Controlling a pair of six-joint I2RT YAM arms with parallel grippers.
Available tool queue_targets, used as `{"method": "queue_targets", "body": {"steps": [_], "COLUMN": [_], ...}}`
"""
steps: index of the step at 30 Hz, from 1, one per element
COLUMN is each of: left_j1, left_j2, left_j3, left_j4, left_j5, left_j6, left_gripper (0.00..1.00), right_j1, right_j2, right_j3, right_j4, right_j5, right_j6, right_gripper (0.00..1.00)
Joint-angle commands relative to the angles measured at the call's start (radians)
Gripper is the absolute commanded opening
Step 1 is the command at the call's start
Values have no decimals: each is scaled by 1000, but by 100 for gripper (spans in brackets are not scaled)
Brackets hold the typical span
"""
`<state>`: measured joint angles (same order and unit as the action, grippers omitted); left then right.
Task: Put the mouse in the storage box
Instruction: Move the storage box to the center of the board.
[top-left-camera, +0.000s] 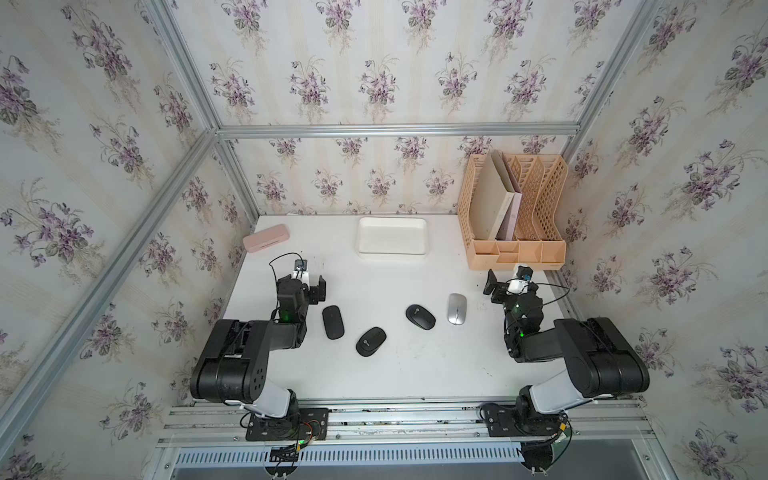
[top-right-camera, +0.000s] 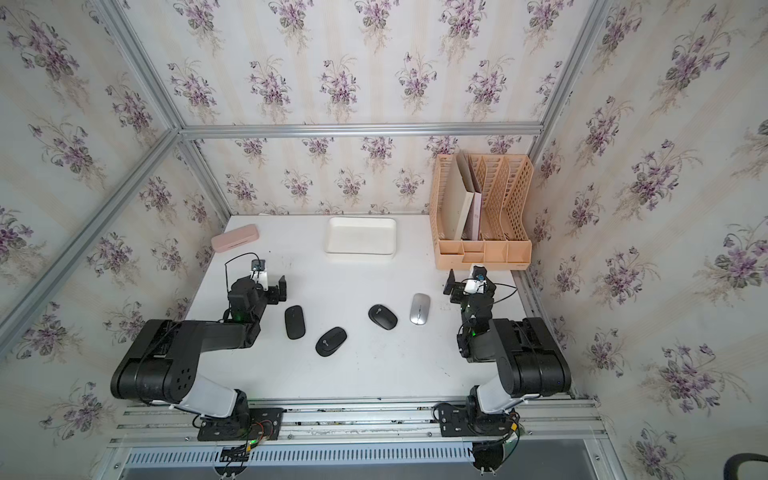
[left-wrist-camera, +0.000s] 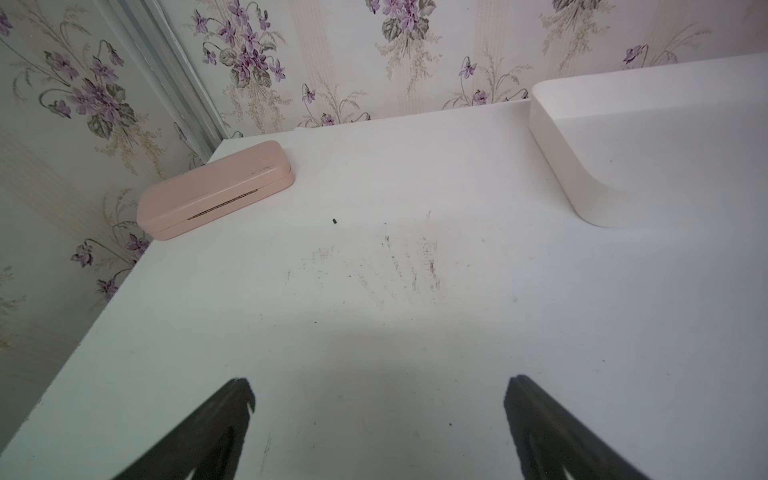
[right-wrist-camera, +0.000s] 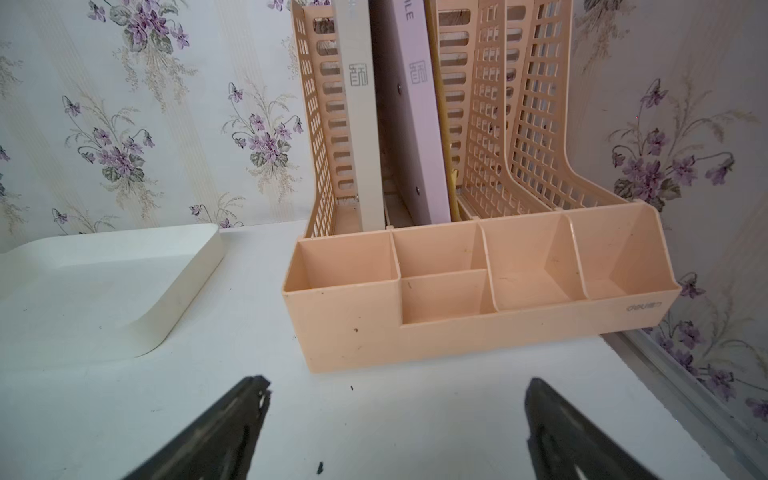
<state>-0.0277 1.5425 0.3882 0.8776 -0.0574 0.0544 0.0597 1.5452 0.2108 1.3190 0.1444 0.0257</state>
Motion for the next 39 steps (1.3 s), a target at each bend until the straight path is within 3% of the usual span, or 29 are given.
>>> {"method": "queue_targets", "body": {"steps": [1,13,15,17,18,20,22,26,29,32,39], "left_j1": [0,1,-19,-41,-40,-42,-43,-77,-140,-176,-181], "left_j2": [1,-7,-108,-245,-279,-292,-234,-21,89,183,323], "left_j3": [4,4,58,202,280,418,567,879,1016,1125,1228], "left_j4": [9,18,-144,-497,-619,-735,-852,-1097,-1200,-1298,-1404], "left_j5": [2,-18,-93,-156,-132,6,124,305,286,296,313], "left_j6": [10,4,3,-44,-88,-118,-167,-239,-202,-198,-243], "left_gripper": [99,99,99,99,99,99,99,99,99,99,99], "right_j1": [0,-2,-1,-2,-3,-2,7,47,106,170,251], "right_j2": [-1,-6,-108,-258,-306,-346,-292,-122,-35,97,350], "right_j3": [-1,-1,28,125,158,234,374,642,749,963,1284], "right_j4": [3,7,-141,-400,-453,-518,-639,-876,-940,-1165,-1445], "right_j5": [2,24,71,82,66,-117,-259,-394,-398,-412,-374], "right_j6": [-6,3,19,62,90,118,174,284,272,215,203], "right_gripper": [100,100,97,92,92,90,88,77,77,77,76]}}
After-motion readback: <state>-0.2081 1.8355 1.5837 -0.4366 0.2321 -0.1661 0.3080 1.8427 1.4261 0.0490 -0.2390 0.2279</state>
